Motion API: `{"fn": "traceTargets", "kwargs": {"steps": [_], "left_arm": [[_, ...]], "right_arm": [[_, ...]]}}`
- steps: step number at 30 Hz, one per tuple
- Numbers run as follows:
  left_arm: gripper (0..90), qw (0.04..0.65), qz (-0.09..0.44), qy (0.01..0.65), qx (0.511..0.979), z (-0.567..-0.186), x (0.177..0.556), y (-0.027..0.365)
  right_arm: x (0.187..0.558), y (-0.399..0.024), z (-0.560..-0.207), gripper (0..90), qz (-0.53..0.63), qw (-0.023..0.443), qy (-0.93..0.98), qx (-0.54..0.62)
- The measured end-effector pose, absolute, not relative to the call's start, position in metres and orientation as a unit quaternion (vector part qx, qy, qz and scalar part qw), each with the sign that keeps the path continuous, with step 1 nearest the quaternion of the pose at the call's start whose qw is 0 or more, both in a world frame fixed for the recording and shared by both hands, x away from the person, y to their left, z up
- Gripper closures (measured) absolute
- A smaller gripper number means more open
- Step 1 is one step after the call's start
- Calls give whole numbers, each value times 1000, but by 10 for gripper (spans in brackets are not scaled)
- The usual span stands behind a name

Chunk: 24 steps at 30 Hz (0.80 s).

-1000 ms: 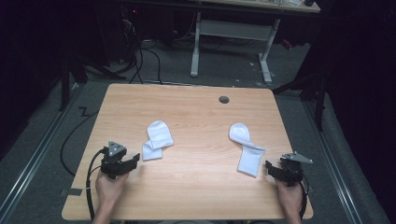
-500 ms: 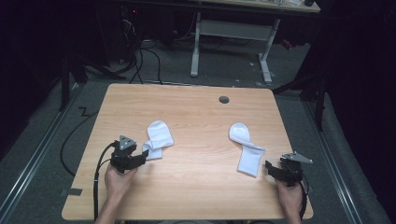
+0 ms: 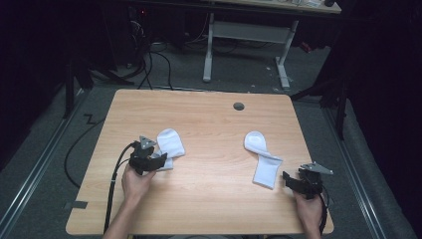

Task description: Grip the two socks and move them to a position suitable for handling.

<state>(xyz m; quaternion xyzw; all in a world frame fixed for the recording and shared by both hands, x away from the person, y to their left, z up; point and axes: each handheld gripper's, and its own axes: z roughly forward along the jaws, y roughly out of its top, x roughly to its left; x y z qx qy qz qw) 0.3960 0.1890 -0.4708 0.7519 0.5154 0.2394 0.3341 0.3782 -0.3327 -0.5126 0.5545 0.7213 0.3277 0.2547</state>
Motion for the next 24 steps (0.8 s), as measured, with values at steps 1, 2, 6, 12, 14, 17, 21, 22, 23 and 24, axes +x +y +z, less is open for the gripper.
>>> {"fn": "traceTargets", "kwargs": {"steps": [1, 2, 6, 12, 14, 17, 21, 22, 23, 24], "left_arm": [[434, 332, 239, 515, 754, -471, 398, 187], [434, 332, 239, 515, 754, -471, 398, 187], [437, 322, 234, 514, 760, -475, 406, 182], [487, 312, 220, 516, 767, -482, 415, 179], [506, 311, 218, 517, 767, -483, 417, 179], [514, 306, 209, 520, 769, -487, 419, 179], [522, 305, 203, 518, 773, -490, 421, 180], [527, 306, 203, 516, 774, -490, 421, 181], [535, 306, 203, 516, 774, -490, 421, 181], [535, 305, 204, 515, 775, -490, 421, 181]], "right_arm": [[378, -333, -513, 331, 328, 255, 721, 555], [378, -333, -513, 331, 328, 255, 721, 554], [378, -333, -513, 331, 328, 255, 721, 555], [378, -333, -513, 330, 328, 254, 721, 555], [378, -333, -513, 330, 328, 254, 721, 554], [378, -333, -513, 331, 328, 254, 722, 554], [378, -332, -513, 331, 327, 255, 722, 553], [378, -332, -513, 331, 327, 255, 722, 554], [378, -332, -513, 331, 327, 255, 722, 554], [378, -332, -513, 331, 327, 255, 722, 554]]}}
